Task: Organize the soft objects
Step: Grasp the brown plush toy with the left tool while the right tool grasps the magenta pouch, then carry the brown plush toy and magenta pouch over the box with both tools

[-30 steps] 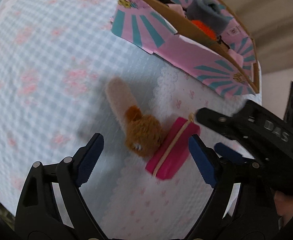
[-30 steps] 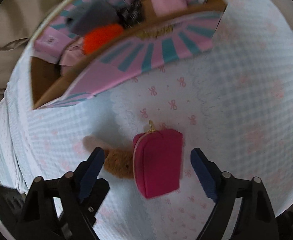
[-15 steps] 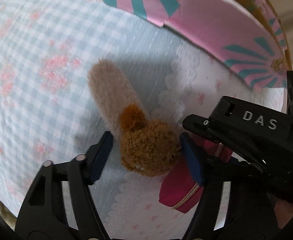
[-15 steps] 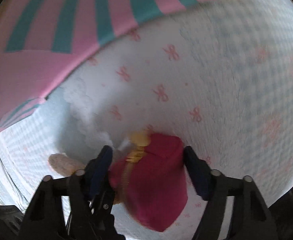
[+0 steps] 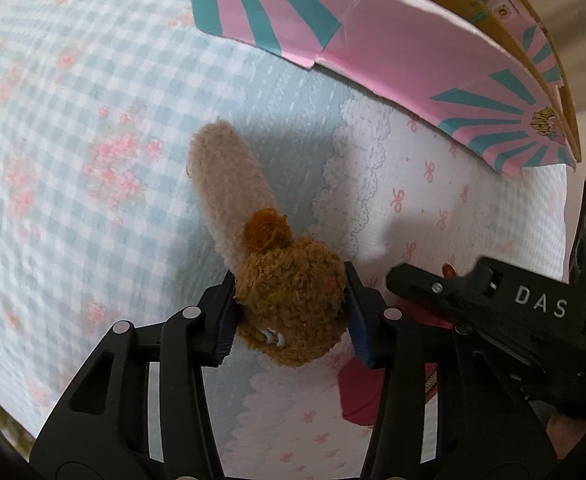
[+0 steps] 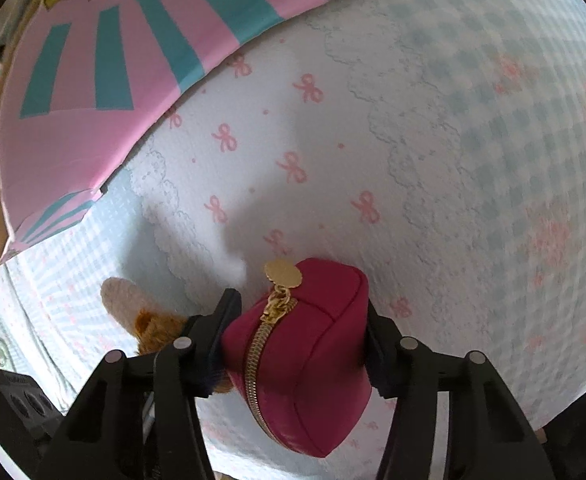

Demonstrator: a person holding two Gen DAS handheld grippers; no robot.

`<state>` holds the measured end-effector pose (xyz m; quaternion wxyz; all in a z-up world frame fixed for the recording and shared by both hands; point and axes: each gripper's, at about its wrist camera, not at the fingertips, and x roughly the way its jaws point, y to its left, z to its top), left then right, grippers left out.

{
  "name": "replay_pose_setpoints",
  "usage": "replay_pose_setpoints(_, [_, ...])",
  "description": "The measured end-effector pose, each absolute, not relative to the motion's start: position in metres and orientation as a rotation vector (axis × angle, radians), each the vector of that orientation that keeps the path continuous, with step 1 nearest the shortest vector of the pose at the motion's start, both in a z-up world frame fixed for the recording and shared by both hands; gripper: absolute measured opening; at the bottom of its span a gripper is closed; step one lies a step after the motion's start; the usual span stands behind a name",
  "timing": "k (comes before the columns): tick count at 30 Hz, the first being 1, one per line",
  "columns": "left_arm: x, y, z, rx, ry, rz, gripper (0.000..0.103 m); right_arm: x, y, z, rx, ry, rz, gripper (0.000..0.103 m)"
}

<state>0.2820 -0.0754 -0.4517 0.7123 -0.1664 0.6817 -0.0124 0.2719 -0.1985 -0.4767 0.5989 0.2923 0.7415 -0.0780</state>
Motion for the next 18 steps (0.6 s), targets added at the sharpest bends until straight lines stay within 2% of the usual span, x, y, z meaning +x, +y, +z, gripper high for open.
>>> replay_pose_setpoints(7, [0.276,-0.064,-0.433,-0.357,1.484,-0.041,0.042,0.251,-0.222,-0.472,0.796,1.67,-0.124,0.042])
replay_pose_setpoints(18, [0.249,-0.036,-0.364,-0.305,1.362,-0.096,0.042,0.228,-0.232,-0.42,0.853,1.533,-0.045,0.041])
